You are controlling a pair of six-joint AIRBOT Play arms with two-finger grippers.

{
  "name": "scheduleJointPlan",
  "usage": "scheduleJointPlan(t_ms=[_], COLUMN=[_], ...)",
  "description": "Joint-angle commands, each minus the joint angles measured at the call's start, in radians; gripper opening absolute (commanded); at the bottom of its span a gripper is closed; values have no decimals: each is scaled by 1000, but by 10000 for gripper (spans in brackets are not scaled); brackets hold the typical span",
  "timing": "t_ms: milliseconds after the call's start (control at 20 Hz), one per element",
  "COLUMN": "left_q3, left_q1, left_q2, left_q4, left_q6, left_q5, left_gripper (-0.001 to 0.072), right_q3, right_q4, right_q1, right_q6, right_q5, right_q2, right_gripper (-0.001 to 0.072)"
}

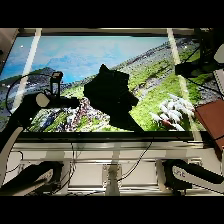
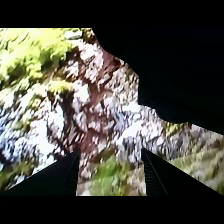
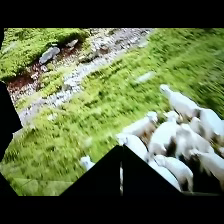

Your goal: Fold the clothes and pants, and hang the long-sleeved shirts on hangers.

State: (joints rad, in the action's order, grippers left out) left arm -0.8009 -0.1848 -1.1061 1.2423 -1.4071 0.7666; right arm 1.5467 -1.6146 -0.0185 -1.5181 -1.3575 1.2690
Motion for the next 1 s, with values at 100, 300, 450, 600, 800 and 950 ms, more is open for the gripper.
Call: scheduleJointPlan(t_ms=[100,300,450,600,800,950], left_q3=[10,10,10,10,10,10], left_q1=[-35,-35,-35,-35,-35,-35], left_q2=[1,1,1,1,1,0], left_q4=[-18,-18,-18,-18,-18,-18], left_q6=[0,0,0,0,0,0], left_q5=[-27,-31,-31,-39,-50,-53], left_gripper=[442,442,443,442,442,442], right_q3=[-222,-441,-481,-481,-480,-480], right_q4=[97,417,570,756,882,904], right_q1=[-1,-1,-1,-1,-9,-42], right_q6=[-4,1,2,108,181,177], right_q5=[42,309,397,395,397,456], right_q2=[3,33,121,219,298,326], right_gripper=[39,560,560,560,560,555])
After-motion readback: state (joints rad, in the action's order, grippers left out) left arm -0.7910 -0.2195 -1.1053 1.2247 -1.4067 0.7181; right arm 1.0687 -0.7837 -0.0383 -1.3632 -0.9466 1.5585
